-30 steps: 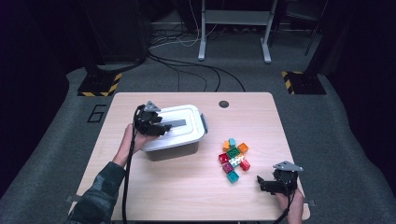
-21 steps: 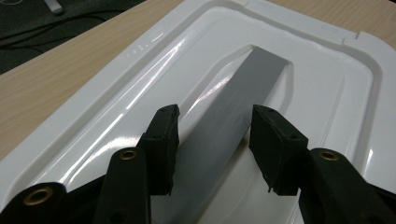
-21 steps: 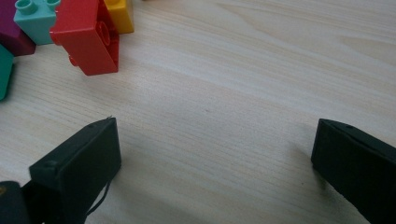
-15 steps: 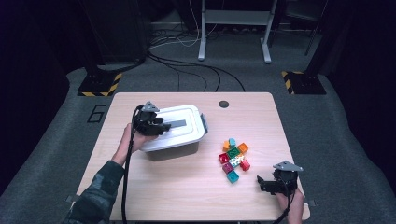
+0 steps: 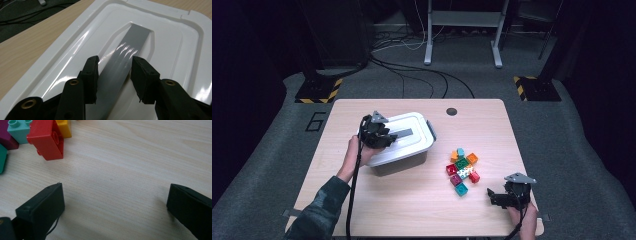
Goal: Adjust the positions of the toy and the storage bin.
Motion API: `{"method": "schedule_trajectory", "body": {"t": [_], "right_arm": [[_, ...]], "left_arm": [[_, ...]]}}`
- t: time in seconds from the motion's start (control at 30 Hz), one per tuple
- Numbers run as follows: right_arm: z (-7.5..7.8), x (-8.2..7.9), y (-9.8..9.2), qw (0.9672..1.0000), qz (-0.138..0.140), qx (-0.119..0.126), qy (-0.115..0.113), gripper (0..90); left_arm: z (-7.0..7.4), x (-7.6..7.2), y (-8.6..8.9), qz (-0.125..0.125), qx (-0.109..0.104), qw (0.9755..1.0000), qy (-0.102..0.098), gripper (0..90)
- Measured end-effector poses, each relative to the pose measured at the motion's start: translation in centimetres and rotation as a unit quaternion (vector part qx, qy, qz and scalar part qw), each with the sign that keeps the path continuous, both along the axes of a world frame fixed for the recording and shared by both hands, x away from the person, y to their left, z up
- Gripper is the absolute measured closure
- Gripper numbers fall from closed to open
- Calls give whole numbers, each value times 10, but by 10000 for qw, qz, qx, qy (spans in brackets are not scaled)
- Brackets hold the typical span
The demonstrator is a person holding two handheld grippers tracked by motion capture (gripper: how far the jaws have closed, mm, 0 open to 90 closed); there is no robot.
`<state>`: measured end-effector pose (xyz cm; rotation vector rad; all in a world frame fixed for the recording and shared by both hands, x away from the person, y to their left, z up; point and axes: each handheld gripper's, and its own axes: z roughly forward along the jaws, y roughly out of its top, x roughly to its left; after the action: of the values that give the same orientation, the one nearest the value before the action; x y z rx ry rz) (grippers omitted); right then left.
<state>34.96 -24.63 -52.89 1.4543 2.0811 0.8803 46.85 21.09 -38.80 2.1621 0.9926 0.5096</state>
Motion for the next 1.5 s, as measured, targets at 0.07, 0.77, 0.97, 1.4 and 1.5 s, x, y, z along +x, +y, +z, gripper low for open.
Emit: {"method": "schedule_trajectory", "body": {"t": [0.07,0.77,0.97,1.4,1.5], "right_arm": [[0,0,0,10000,0,0,0,4],[0,0,0,10000,-6,0,1,4],[0,0,0,10000,-6,0,0,4],[0,0,0,10000,-6,2,2,4],[0,0,0,10000,-6,1,2,4]], "left_arm": [[0,-1,-4,-29,18,10000,3,585],[-1,4,4,-297,-255,9990,201,592],[-2,-1,-11,-188,-174,9997,39,609],[-1,4,-35,-446,22,9990,-62,584],[1,4,-26,-646,-9,9978,153,566]]}}
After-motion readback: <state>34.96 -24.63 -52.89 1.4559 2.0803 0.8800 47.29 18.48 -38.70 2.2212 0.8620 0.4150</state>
